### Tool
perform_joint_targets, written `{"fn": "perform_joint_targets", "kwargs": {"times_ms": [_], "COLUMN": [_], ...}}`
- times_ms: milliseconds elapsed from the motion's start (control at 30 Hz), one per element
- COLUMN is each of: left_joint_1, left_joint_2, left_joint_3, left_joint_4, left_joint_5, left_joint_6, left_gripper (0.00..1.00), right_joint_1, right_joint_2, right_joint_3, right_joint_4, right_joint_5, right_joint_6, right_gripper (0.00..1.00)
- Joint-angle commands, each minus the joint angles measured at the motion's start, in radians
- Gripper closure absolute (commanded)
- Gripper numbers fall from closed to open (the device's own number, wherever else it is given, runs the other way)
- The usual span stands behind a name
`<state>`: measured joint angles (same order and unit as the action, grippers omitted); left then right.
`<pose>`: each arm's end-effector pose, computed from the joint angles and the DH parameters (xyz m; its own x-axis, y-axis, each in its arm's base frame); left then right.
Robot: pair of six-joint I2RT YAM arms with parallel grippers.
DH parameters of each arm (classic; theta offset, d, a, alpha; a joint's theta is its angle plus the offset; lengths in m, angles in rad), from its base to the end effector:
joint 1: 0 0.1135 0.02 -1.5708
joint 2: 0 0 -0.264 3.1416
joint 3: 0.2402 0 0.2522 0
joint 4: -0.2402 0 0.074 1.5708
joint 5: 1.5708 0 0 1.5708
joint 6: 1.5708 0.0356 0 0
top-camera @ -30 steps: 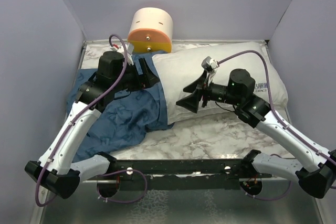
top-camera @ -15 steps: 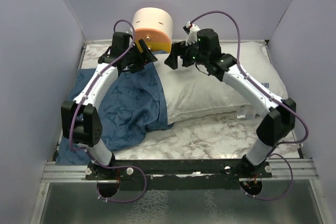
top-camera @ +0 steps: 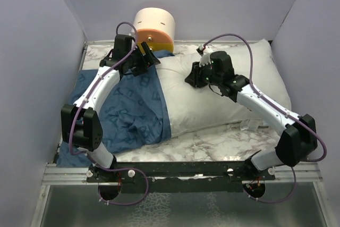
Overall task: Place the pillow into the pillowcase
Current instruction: Stuff the pillow into the pillowcase.
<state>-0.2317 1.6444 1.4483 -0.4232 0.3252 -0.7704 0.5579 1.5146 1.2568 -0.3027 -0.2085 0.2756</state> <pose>0.3664 -0.0981 0.3254 -0.7333 -0.5050 -0.4552 -0.0556 0.7118 -0.7002 0.2926 0.1913 0.3148 -0.6154 -0.0702 -0.7851 -0.5188 0.7860 0.3364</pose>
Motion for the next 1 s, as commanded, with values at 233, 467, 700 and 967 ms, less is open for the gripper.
{"fn": "perform_joint_targets", "kwargs": {"times_ms": [233, 467, 700, 967], "left_joint_1": [-0.149, -0.293, -0.411, -0.428], "left_joint_2": [-0.155, -0.176, -0.159, -0.129], "left_joint_3": [0.056, 0.054, -0.014, -0.167], "left_joint_4": [-0.088, -0.253, -0.228, -0.07], "left_joint_5": [-0.161, -0.426, -0.524, -0.455], "left_joint_6": [0.15, 0.136, 0.097, 0.134], "left_gripper": [0.2, 0.2, 0.21, 0.68], "right_joint_1": [0.007, 0.007, 0.007, 0.006], "right_joint_2": [-0.23, -0.298, -0.32, -0.397], "right_joint_3": [-0.388, -0.482, -0.523, -0.525], "right_joint_4": [0.034, 0.027, 0.039, 0.044], "right_joint_5": [-0.095, -0.091, -0.115, -0.128], "right_joint_6": [0.11, 0.128, 0.148, 0.095], "right_gripper": [0.85, 0.86, 0.86, 0.84]}}
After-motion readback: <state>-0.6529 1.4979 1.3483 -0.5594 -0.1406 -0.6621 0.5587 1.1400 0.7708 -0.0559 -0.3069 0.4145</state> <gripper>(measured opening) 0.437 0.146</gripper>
